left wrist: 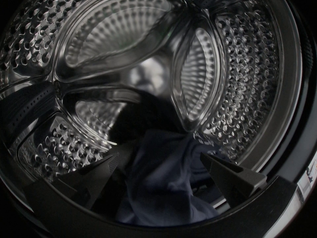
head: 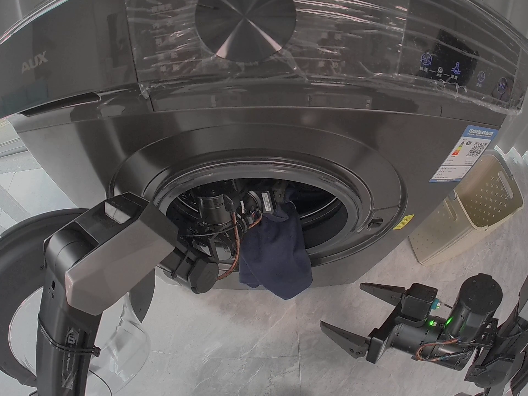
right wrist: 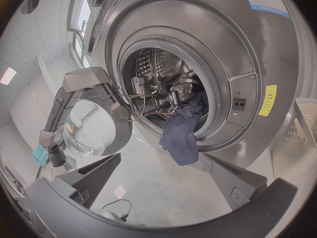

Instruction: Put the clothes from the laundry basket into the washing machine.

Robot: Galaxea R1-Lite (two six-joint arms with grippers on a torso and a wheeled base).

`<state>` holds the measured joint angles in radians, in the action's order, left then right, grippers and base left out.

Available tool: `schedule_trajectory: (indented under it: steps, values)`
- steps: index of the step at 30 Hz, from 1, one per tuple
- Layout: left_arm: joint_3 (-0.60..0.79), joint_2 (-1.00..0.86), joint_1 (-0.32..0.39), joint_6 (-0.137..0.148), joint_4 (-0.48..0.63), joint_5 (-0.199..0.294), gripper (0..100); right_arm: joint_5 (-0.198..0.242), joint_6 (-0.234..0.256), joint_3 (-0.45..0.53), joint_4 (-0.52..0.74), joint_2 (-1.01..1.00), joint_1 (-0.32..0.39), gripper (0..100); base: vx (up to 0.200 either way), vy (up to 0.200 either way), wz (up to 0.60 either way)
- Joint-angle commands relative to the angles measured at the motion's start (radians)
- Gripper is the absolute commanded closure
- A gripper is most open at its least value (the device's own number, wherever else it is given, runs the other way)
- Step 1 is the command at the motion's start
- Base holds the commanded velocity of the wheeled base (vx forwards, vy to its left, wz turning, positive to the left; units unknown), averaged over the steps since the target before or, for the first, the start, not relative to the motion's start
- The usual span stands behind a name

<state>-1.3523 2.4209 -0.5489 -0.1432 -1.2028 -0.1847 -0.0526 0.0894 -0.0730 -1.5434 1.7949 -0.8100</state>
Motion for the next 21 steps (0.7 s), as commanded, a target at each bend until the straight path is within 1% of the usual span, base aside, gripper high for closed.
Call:
schedule_trajectory:
  steps: [1,3,4,6,10,13,14,15,16,18,21]
  values:
    - [0.079,-0.051,-0.034,0.002,0.034,0.019,0,0.0,0.0,-0.001,-0.001,0.006,0.0,0,0.0,0.0,0.0]
    - [0.099,-0.059,-0.046,0.002,0.042,0.031,0,-0.001,0.0,-0.001,-0.001,0.006,0.0,0,0.0,0.0,0.0]
    - [0.137,-0.062,-0.059,0.002,0.051,0.051,0,-0.001,0.0,-0.002,0.0,0.006,0.0,0,0.0,0.0,0.0]
    - [0.174,-0.057,-0.063,0.004,0.063,0.071,0,0.0,0.0,-0.002,0.0,0.006,-0.003,0,0.0,0.0,0.0]
    - [0.199,-0.042,-0.063,0.007,0.075,0.091,0,0.0,0.0,-0.002,-0.001,0.006,-0.001,0,0.0,0.0,0.0]
    - [0.19,-0.013,-0.054,0.028,0.083,0.093,0,-0.001,-0.002,-0.005,-0.001,0.006,-0.001,0,0.0,0.0,0.0]
    - [0.19,-0.013,-0.054,0.028,0.083,0.093,0,-0.001,-0.002,-0.005,-0.001,0.006,-0.001,0,0.0,0.0,0.0]
    - [0.179,-0.009,-0.051,0.048,0.098,0.093,0,-0.001,0.0,-0.005,-0.001,0.003,-0.001,0,0.0,0.0,0.0]
    - [0.17,-0.009,-0.049,0.053,0.109,0.093,100,0.0,0.0,-0.005,-0.001,0.001,-0.001,0,0.0,0.0,0.0]
    - [0.147,-0.009,-0.049,0.053,0.129,0.093,100,-0.001,0.0,-0.005,-0.001,0.0,-0.001,0,0.0,0.0,0.0]
    - [0.09,-0.003,-0.04,0.047,0.129,0.08,100,-0.001,0.001,-0.008,-0.001,0.0,-0.003,0,0.0,0.0,0.0]
